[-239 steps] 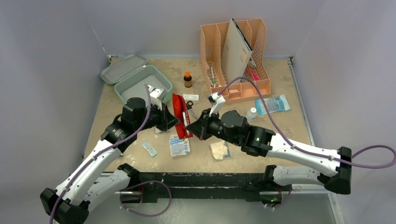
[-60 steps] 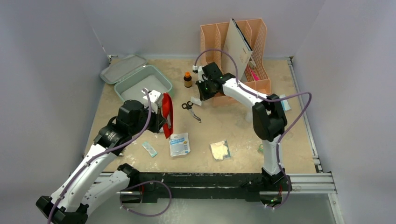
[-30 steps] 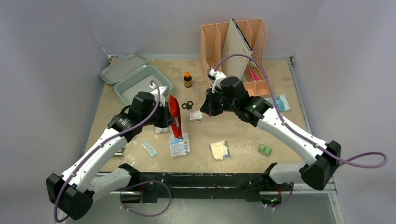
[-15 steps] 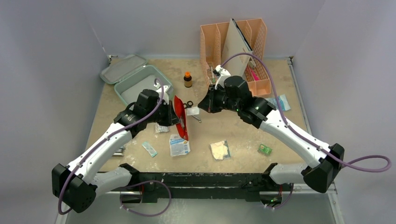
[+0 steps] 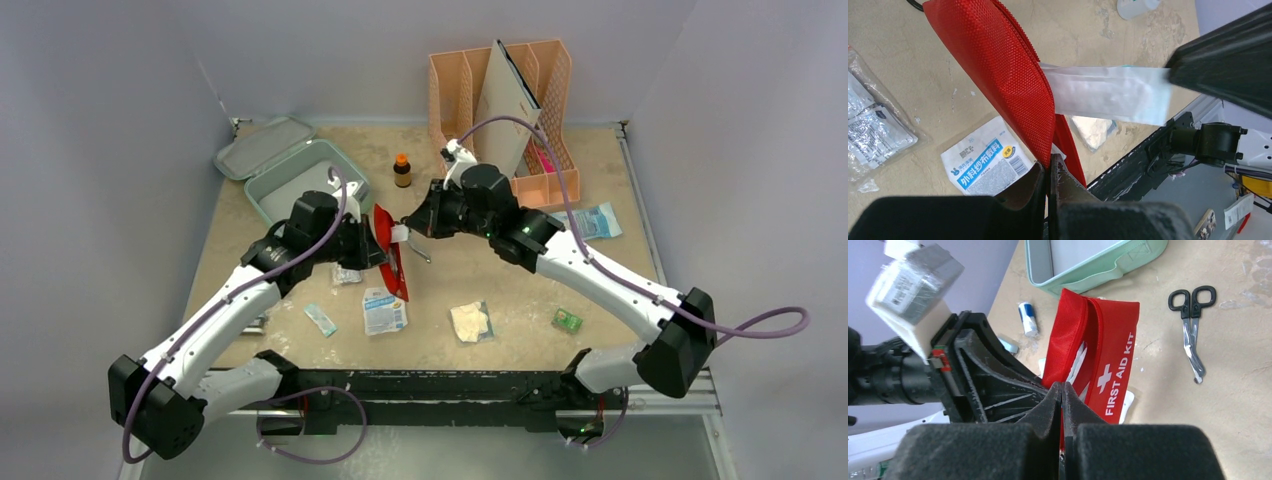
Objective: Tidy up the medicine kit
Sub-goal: Place the medical item at the medicine pouch, then pick up the medical item at the center of the board, then place the medical item at the medicine pouch, then adjust the medicine pouch.
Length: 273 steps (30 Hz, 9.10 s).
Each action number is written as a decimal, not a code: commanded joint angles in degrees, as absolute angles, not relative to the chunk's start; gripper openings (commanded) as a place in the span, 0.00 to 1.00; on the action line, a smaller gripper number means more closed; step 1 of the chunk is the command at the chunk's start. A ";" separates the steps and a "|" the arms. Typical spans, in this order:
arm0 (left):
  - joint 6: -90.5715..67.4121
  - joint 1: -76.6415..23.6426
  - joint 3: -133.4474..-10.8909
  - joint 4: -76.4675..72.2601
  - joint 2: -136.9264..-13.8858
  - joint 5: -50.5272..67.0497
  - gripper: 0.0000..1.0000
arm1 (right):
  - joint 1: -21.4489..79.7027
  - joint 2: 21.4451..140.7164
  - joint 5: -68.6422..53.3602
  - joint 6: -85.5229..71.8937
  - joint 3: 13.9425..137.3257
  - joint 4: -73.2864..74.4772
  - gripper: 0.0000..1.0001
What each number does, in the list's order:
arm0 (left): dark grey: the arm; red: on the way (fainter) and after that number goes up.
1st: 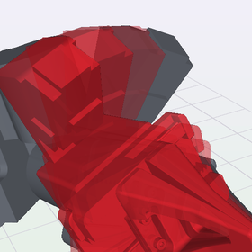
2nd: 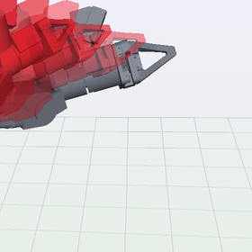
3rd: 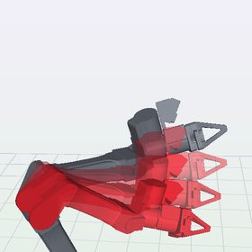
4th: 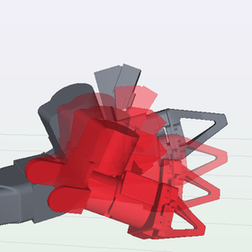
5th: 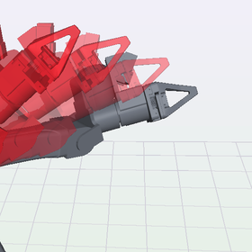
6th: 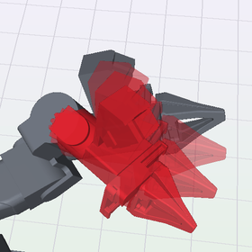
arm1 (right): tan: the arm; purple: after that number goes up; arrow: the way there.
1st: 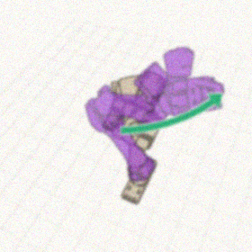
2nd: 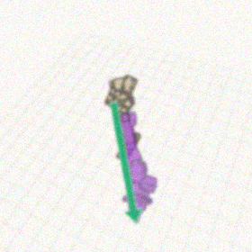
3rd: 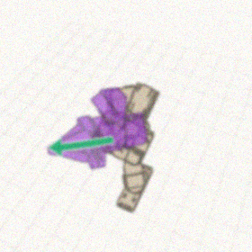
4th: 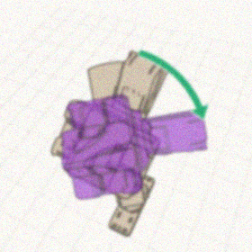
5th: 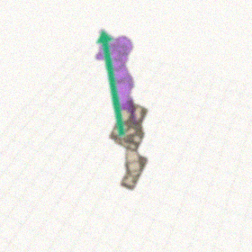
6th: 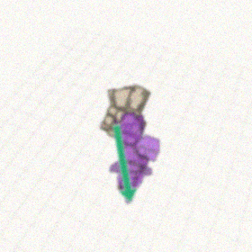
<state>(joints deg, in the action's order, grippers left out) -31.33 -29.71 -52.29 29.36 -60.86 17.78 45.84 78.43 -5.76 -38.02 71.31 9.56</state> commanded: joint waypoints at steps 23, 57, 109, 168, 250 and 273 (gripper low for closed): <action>-33.35 -29.82 -54.72 27.20 -57.72 15.24 0.00 | 57.72 85.97 6.74 -39.30 64.50 8.40 0.00; -26.34 -28.48 -66.30 43.35 -53.35 -20.37 0.00 | 58.94 76.88 0.82 -35.19 61.94 3.01 0.35; -19.16 -28.56 -78.67 46.23 -38.33 -23.64 0.00 | 75.04 137.82 12.61 -20.64 112.12 25.33 0.39; -20.49 -28.56 -51.52 26.48 -46.03 21.89 0.00 | 49.85 76.37 -22.29 -60.70 63.20 -11.69 0.00; -9.25 -28.83 -58.67 34.10 -57.85 65.77 0.00 | 49.36 71.82 -13.21 -19.84 79.76 22.43 0.89; -18.25 -28.74 -57.84 25.94 -53.76 54.98 0.20 | 47.12 75.36 1.59 -26.24 82.87 22.62 0.00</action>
